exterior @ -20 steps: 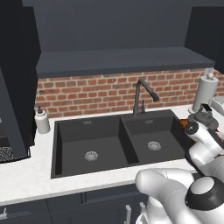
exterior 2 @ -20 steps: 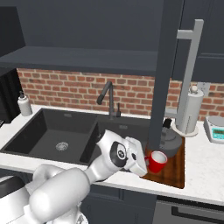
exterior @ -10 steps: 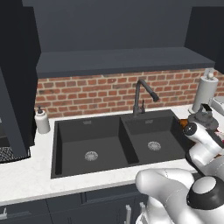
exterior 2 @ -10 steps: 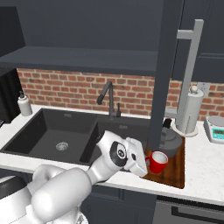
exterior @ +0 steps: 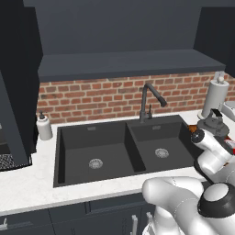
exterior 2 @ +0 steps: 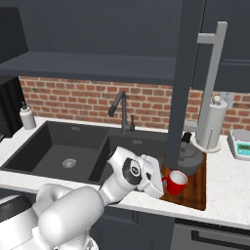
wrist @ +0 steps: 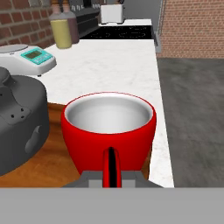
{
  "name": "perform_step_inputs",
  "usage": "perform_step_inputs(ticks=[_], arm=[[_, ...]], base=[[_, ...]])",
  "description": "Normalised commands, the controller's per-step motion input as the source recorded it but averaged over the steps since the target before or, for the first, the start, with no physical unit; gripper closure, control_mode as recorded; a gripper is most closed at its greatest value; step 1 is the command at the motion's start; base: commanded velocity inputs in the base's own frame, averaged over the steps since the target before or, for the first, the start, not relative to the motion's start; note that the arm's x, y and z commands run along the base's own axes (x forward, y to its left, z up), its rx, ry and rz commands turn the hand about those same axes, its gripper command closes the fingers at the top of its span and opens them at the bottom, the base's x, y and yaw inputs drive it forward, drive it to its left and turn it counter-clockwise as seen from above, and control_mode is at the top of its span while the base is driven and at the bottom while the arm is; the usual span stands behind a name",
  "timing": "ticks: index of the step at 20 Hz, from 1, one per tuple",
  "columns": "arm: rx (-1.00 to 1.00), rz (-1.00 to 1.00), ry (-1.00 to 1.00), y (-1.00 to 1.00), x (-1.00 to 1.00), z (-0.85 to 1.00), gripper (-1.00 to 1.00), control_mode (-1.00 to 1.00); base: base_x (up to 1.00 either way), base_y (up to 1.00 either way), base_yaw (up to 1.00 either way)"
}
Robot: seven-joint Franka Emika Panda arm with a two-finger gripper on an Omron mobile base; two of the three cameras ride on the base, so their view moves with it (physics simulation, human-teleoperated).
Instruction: Pick the kettle from the counter and place it on the tray. Then pick the mug from the cabinet and place it on the tray. Then close the cabinet doors.
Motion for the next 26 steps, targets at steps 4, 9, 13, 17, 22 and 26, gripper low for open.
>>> perform_step_inputs(ticks=[4, 9, 13, 17, 22, 26], arm=[[0.0, -0.03, 0.03, -0.01, 0.07, -0.02, 1.0, -1.0], [0.0, -0.02, 0.04, 0.0, 0.1, -0.07, 1.0, -1.0], [0.0, 0.0, 0.06, 0.0, 0.12, -0.07, 1.0, -1.0], [0.0, 0.0, 0.03, -0.02, 0.07, -0.06, 1.0, -1.0], [0.0, 0.0, 0.0, -0.07, 0.09, -0.05, 1.0, -1.0], [0.0, 0.0, 0.0, -0.14, 0.11, -0.08, 1.0, -1.0]], base=[[0.0, 0.0, 0.0], [0.0, 0.0, 0.0], [0.0, 0.0, 0.0], [0.0, 0.0, 0.0], [0.0, 0.0, 0.0], [0.0, 0.0, 0.0]])
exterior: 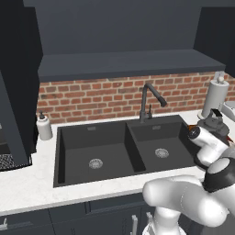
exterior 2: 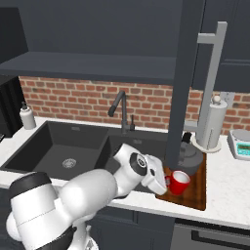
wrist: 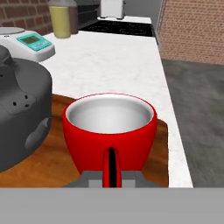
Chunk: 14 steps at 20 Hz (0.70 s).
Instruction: Pick the kettle from the counter and place it on the tray. Then pick the mug from the cabinet and place it on the tray. Then close the cabinet doors.
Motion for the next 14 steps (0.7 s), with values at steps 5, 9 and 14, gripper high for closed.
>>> perform_step_inputs(ticks=[5, 9, 14], arm=[[0.0, 0.0, 0.0, -0.13, 0.13, -0.12, 1.0, -1.0], [0.0, 0.0, 0.0, -0.07, 0.09, -0.16, 1.0, -1.0], [0.0, 0.0, 0.0, -0.06, 0.05, -0.15, 1.0, -1.0]], base=[[0.0, 0.0, 0.0], [0.0, 0.0, 0.0], [0.0, 0.0, 0.0]])
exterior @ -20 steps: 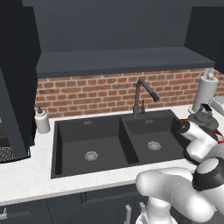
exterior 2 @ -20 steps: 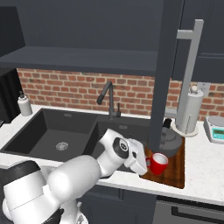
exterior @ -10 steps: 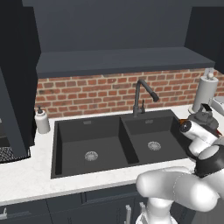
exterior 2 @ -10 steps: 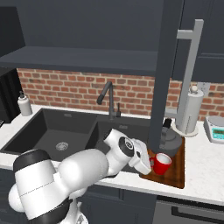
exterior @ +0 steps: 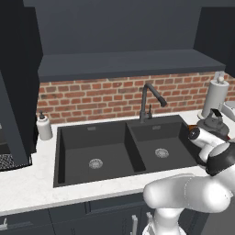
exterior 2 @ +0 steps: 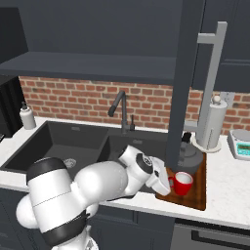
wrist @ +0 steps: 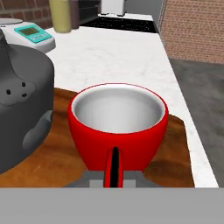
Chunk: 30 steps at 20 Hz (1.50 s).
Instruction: Pick the kettle from the counter and place it on the tray. Then pick the mug from the cabinet and place it on the tray. Then close the cabinet doors.
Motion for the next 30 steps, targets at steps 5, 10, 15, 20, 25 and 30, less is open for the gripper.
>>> perform_step_inputs(ticks=[5, 10, 15, 20, 25, 30], arm=[[0.0, 0.0, 0.0, -0.11, 0.01, -0.05, 1.0, -1.0], [0.0, 0.0, 0.0, -0.12, 0.0, 0.0, 1.0, -1.0], [0.0, 0.0, 0.0, -0.09, 0.0, 0.0, -1.0, -1.0], [0.0, 0.0, 0.0, -0.05, 0.0, 0.0, -1.0, -1.0], [0.0, 0.0, 0.0, -0.01, 0.0, 0.0, -1.0, -1.0], [0.0, 0.0, 0.0, 0.0, -0.06, 0.0, -1.0, -1.0]], base=[[0.0, 0.0, 0.0], [0.0, 0.0, 0.0], [0.0, 0.0, 0.0], [0.0, 0.0, 0.0], [0.0, 0.0, 0.0], [0.0, 0.0, 0.0]])
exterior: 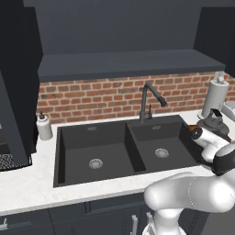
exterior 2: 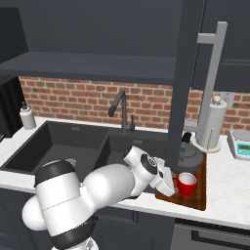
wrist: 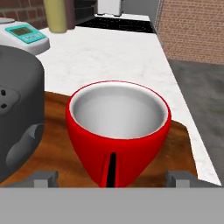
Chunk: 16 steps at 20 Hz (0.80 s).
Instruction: Pick the kettle from the counter and place it on the tray. Then pick the mug from the cabinet and place it on the tray. Then close the cabinet doors.
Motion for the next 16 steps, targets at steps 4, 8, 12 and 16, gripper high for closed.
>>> perform_step_inputs(ticks=[4, 8, 12, 16], arm=[[0.0, 0.0, 0.0, 0.16, -0.29, 0.03, -1.0, -1.0], [0.0, -0.01, 0.0, 0.19, -0.18, 0.14, -1.0, -1.0], [0.0, 0.0, 0.0, 0.24, -0.06, 0.16, -1.0, -1.0], [0.0, 0.0, 0.0, 0.25, -0.01, 0.23, -1.0, -1.0]], base=[[0.0, 0.0, 0.0], [0.0, 0.0, 0.0], [0.0, 0.0, 0.0], [0.0, 0.0, 0.0]])
